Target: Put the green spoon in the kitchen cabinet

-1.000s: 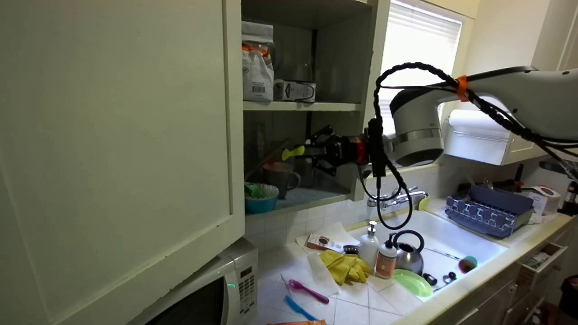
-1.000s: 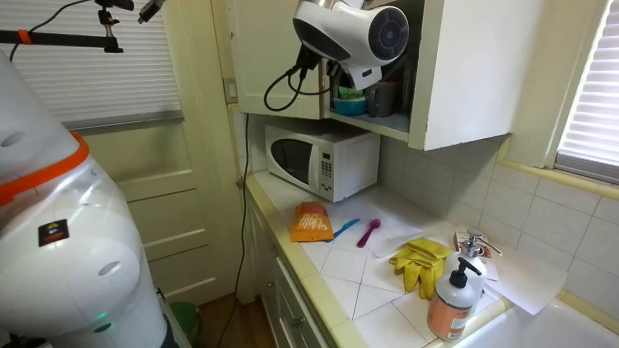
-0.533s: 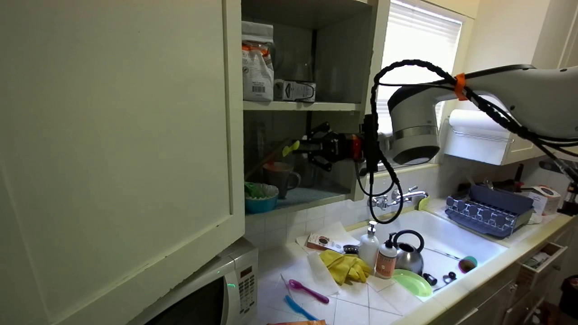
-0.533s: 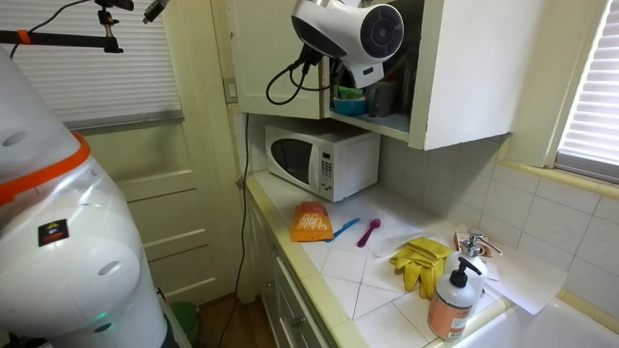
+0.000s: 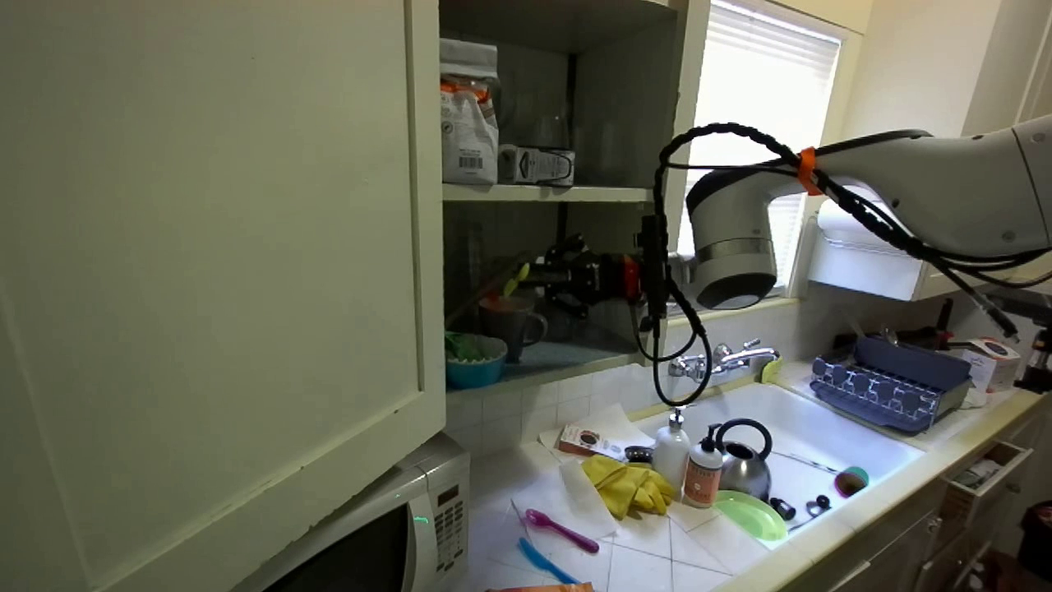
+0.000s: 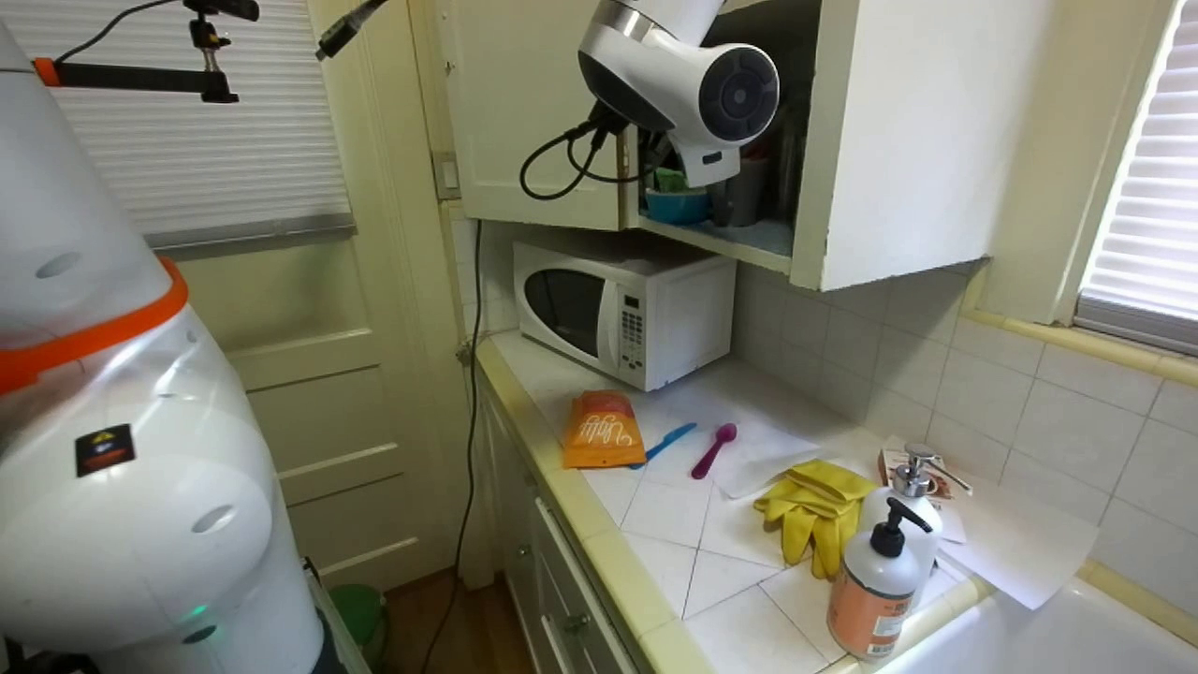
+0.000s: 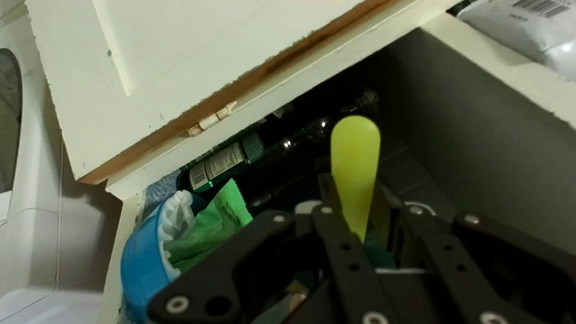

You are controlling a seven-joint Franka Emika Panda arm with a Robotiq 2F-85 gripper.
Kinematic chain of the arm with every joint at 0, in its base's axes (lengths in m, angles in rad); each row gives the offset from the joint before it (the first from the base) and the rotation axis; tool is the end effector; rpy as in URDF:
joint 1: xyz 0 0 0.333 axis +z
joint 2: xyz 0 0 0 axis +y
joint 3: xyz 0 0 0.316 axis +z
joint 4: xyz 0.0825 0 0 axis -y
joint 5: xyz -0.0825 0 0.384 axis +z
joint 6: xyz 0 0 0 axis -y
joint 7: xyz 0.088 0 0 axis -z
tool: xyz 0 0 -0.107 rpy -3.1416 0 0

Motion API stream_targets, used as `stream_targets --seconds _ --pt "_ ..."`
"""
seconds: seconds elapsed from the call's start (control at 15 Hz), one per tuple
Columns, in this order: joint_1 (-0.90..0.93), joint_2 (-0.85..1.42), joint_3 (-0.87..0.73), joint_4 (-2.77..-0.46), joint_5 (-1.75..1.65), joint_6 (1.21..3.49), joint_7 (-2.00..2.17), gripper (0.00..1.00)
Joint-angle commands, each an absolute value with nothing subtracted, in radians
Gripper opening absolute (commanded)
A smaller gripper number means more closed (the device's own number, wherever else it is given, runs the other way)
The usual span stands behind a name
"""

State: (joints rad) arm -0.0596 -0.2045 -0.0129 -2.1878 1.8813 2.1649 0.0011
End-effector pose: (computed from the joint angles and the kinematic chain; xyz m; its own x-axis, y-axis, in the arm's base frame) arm 0.5293 -0.0012 0.5387 0.6500 -0.5798 -0.4913 -0.3593 0.3352 -0.8710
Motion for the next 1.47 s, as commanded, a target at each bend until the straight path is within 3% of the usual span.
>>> stream_targets --seconds 0.0,0.8,0.87,0.93,1.0,1.4 --pt "-0.052 -0.157 -0.014 -2.153 1.93 2.185 0.041 0.06" --pt "-0.051 -0.092 -0.022 -2.122 2.009 2.166 0.11 0.06" --pt "-0.051 -0.09 -0.022 -2.121 2.008 2.169 0.12 0.16" --pt "-0.052 -0.089 -0.022 -2.12 2.005 2.169 0.131 0.48" --pt "-0.052 -0.089 -0.022 -2.12 2.003 2.17 0.14 0.49" --pt "-0.055 -0.123 -0.028 -2.131 1.962 2.16 0.199 0.93"
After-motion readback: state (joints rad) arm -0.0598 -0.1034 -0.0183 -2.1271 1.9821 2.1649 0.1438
